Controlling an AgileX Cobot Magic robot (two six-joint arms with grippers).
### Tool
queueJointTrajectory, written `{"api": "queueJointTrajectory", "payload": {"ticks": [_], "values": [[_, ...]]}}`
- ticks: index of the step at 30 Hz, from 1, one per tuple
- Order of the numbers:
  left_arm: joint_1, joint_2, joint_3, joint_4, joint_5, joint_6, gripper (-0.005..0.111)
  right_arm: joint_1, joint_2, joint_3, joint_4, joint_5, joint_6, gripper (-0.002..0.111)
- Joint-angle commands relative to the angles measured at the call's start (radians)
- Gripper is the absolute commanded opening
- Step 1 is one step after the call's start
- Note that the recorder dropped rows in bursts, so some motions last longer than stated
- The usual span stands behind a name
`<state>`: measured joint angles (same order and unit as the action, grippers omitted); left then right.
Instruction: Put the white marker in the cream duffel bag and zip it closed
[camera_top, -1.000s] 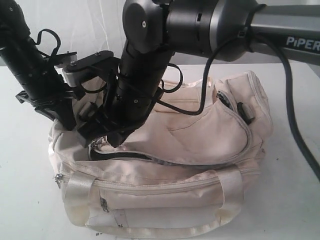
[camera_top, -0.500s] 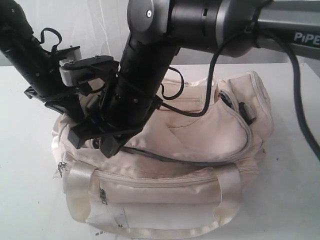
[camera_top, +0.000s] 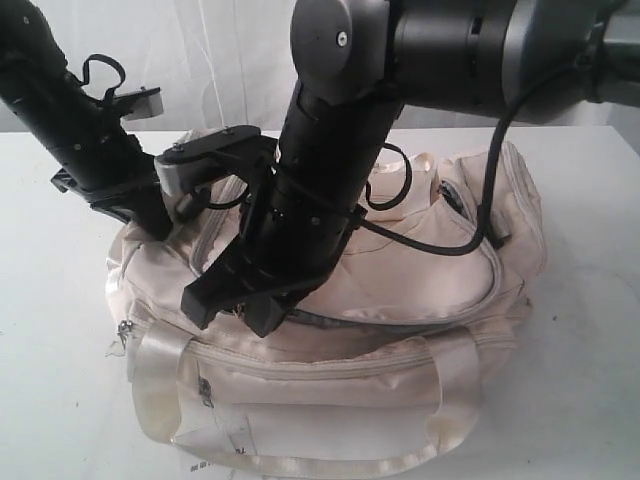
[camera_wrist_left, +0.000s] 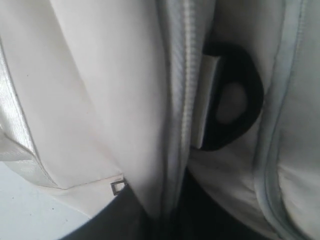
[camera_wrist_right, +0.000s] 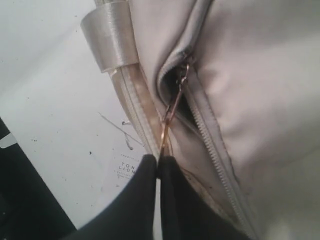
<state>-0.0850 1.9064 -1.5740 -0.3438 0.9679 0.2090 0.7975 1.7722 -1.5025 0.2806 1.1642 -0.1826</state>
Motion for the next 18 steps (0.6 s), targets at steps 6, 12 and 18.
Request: {"api": "queueJointTrajectory", "payload": {"ticks": [6, 12, 18], "values": [[0.003, -0.010, -0.178, 0.016, 0.121, 0.145, 0.070, -0.003, -0.016, 0.011, 0.002, 0.057, 0.013, 0.019], [0.003, -0.021, -0.244, -0.070, 0.253, 0.433, 0.070, -0.003, -0.016, 0.011, -0.015, 0.051, 0.009, 0.021], [0.003, -0.053, -0.218, -0.202, 0.253, 0.591, 0.070, -0.003, -0.024, 0.009, -0.029, 0.057, -0.072, 0.021]]}}
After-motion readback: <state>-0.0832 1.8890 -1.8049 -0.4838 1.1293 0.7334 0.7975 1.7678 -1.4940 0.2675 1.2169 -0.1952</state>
